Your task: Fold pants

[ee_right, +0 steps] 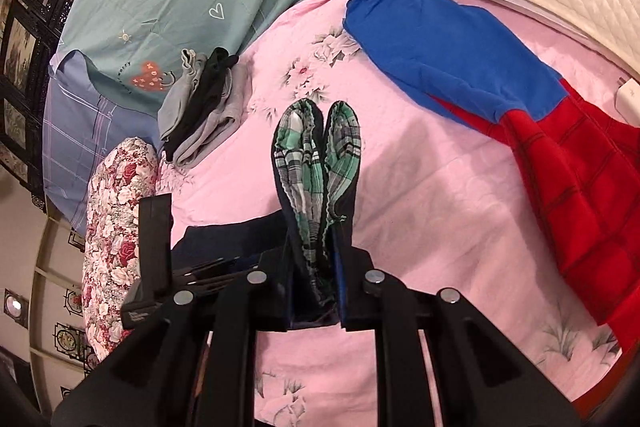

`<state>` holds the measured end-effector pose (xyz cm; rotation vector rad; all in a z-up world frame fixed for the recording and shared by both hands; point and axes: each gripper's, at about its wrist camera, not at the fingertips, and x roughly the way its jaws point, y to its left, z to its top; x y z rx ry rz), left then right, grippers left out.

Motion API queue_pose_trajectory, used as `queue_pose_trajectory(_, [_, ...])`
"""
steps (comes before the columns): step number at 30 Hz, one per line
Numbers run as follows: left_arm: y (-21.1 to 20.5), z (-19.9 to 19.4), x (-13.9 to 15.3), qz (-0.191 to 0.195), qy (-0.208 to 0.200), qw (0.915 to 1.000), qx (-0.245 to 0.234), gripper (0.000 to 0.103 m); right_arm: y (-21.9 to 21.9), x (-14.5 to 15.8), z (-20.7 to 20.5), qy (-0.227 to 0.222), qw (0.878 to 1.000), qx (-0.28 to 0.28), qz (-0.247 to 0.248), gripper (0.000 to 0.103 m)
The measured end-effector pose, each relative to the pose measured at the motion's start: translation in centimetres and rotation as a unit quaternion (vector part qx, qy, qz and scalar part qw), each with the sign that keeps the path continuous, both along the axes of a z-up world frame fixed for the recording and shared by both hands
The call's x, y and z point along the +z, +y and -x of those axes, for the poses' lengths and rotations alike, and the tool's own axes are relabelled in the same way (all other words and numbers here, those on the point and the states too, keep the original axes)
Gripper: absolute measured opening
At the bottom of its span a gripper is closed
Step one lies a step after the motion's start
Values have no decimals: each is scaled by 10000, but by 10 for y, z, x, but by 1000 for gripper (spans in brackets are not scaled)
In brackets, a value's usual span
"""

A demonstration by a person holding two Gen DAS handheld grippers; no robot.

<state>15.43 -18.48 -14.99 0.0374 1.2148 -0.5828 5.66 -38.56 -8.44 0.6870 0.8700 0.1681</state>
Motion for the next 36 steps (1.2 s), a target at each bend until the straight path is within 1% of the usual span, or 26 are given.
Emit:
queue_pose_trajectory(1, [0,1,1,71,14,10000,9,38,2,0,-1,-6,10000,23,-7,16])
queue_pose_trajectory(2, [2,3,2,260,118,9996,-2,37,4,1,-3,-14,10000,48,-22,16])
queue_pose_trajectory(3, [6,5,5,450,202,9988,-29,33,6,1,-4,-25,10000,73,-24,16])
queue_pose_trajectory(4, [15,7,13,614,179,9979,-32,32,8,3,-5,-32,10000,85,-15,16])
queue_pose_trajectory(5, [21,8,19,671,93,9977,7,32,9,4,-6,-34,10000,90,13,16])
queue_pose_trajectory(7, [57,12,40,806,-242,9961,276,34,10,7,-9,-8,9999,90,67,16])
queue_pose_trajectory(8, [73,11,46,810,-338,9952,424,34,10,7,-10,-3,9999,95,84,16])
queue_pose_trajectory(9, [97,10,52,752,-447,9940,663,34,11,9,-10,-1,9999,92,109,16])
queue_pose_trajectory(11, [154,6,56,452,-617,9896,1216,34,17,11,-12,0,9998,115,176,16])
queue_pose_trajectory(12, [181,5,55,290,-680,9864,1465,36,19,12,-13,0,9997,136,192,16])
queue_pose_trajectory(13, [201,5,53,210,-694,9840,1626,44,26,14,-16,-11,9995,190,234,16])
queue_pose_trajectory(14, [225,5,50,166,-679,9806,1830,51,33,17,-18,-32,9993,253,289,16])
queue_pose_trajectory(15, [253,5,44,167,-628,9759,2081,60,38,19,-20,-54,9989,303,342,16])
queue_pose_trajectory(17, [284,3,32,163,-524,9696,2383,60,59,27,-25,-126,9974,473,526,16])
queue_pose_trajectory(20, [327,-3,14,223,-301,9630,2668,60,94,34,-34,-206,9940,794,720,16])
queue_pose_trajectory(22, [336,-7,-1,350,-155,9626,2682,61,118,34,-44,-159,9915,984,831,16])
queue_pose_trajectory(23, [338,-8,-4,375,-167,9629,2667,62,134,33,-50,-116,9892,1119,944,16])
queue_pose_trajectory(24, [337,-7,-6,338,-303,9640,2620,62,146,32,-53,-95,9873,1212,1027,16])
queue_pose_trajectory(25, [333,-7,-6,264,-413,9659,2542,67,161,32,-56,-92,9842,1359,1129,16])
queue_pose_trajectory(26, [330,-6,-7,216,-477,9673,2483,69,185,31,-60,-117,9784,1628,1271,16])
queue_pose_trajectory(28, [322,-6,-9,32,-631,9686,2406,74,216,27,-66,-113,9715,1893,1422,16])
queue_pose_trajectory(30, [318,-5,-9,-125,-739,9688,2363,76,253,9,-76,61,9619,2149,1692,16])
queue_pose_trajectory(32, [315,-4,-10,-199,-775,9692,2329,76,277,-11,-81,301,9540,2393,1782,16])
queue_pose_trajectory(34, [323,0,-9,-155,-767,9697,2315,76,298,-29,-83,465,9462,2552,1936,16])
queue_pose_trajectory(36, [325,1,-9,-78,-762,9697,2320,77,308,-37,-83,484,9428,2568,2068,16])
